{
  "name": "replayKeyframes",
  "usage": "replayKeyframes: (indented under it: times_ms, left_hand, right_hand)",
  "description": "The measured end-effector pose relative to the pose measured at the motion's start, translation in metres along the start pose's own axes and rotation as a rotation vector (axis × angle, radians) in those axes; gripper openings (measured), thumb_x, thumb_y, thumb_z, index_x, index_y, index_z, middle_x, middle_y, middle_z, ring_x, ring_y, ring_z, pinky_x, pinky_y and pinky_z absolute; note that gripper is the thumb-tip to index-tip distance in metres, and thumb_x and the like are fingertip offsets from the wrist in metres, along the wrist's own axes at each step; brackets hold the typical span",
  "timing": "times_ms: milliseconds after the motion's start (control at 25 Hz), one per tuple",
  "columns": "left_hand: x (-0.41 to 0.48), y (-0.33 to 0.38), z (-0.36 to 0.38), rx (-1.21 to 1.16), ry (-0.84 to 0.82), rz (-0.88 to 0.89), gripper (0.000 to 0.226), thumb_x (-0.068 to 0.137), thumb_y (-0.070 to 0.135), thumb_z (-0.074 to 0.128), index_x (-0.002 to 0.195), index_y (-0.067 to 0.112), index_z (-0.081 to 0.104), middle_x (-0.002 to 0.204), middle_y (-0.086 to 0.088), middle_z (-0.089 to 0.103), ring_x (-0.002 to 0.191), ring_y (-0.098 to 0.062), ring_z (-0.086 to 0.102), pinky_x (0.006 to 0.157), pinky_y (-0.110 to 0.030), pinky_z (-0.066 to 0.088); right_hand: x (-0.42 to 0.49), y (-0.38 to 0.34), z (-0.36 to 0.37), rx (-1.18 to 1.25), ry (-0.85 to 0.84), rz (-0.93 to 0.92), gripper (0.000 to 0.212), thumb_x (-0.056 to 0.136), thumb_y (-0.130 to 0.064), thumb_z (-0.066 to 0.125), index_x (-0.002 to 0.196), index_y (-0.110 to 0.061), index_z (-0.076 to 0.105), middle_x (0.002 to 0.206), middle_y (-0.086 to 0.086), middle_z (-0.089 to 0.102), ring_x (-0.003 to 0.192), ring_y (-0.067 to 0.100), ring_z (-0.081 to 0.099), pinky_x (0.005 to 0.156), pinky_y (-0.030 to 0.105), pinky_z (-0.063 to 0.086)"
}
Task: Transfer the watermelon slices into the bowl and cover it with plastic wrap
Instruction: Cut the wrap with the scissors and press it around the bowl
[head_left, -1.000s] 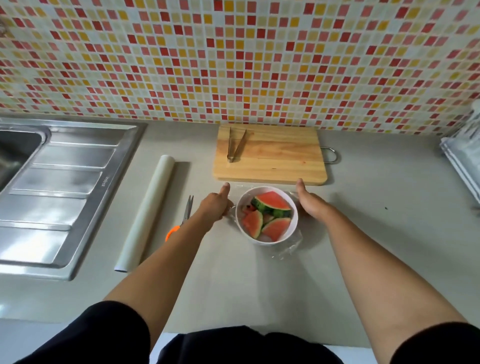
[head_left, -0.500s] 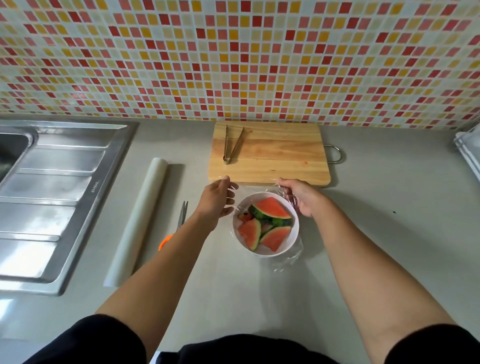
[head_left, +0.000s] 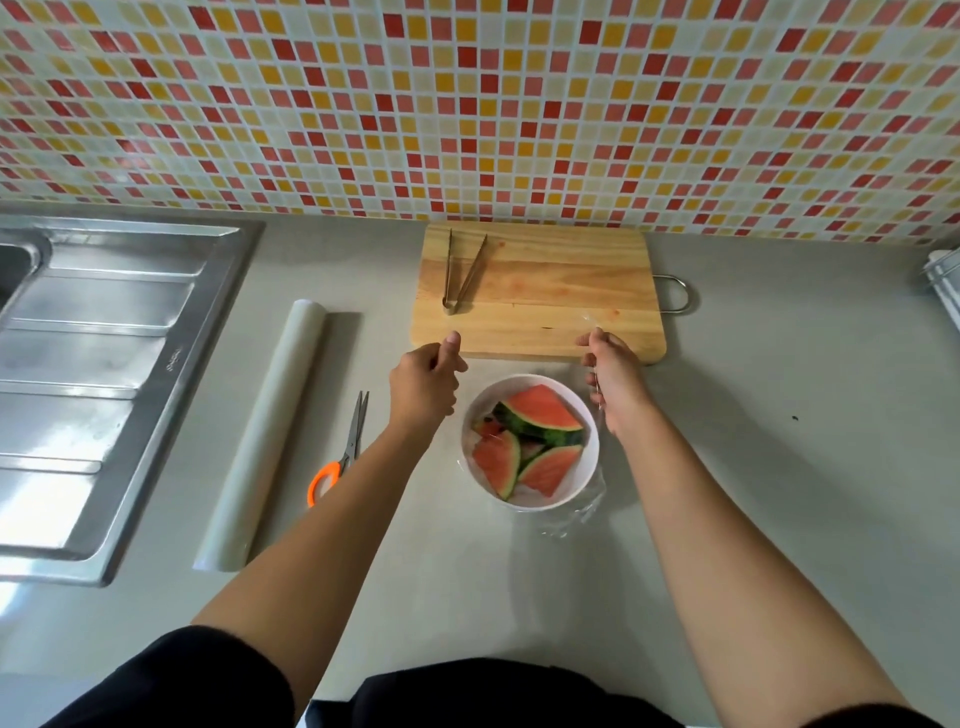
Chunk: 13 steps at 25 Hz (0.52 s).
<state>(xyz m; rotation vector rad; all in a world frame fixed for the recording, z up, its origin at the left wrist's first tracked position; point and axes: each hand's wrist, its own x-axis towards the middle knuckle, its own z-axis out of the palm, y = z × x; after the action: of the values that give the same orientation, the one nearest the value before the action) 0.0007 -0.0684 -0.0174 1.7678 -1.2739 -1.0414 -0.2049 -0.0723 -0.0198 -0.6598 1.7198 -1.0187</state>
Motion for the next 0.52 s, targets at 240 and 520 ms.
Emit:
replayKeyframes:
  times_ms: [240, 520]
  left_hand:
    - [0.013, -0.002, 0.013, 0.070, 0.026, 0.066, 0.048, 0.097, 0.043, 0.041, 0.068, 0.008, 0.057, 0.057, -0.004, 0.056, 0.045, -0.022, 0.055, 0.044, -0.027, 0.045]
    - [0.015, -0.009, 0.028, 0.300, 0.056, 0.110, 0.055, 0.098, 0.043, 0.036, 0.074, -0.002, 0.056, 0.077, -0.022, 0.064, 0.072, -0.038, 0.057, 0.060, -0.039, 0.041]
  right_hand:
    - [0.006, 0.011, 0.010, -0.131, 0.194, -0.089, 0.035, 0.097, -0.035, 0.035, 0.067, -0.025, 0.052, 0.072, -0.005, 0.053, 0.071, 0.018, 0.050, 0.069, 0.031, 0.040]
    - [0.019, 0.028, 0.010, -0.267, 0.324, -0.072, 0.036, 0.097, -0.034, 0.033, 0.090, -0.012, 0.060, 0.095, 0.010, 0.065, 0.089, 0.030, 0.058, 0.072, 0.030, 0.038]
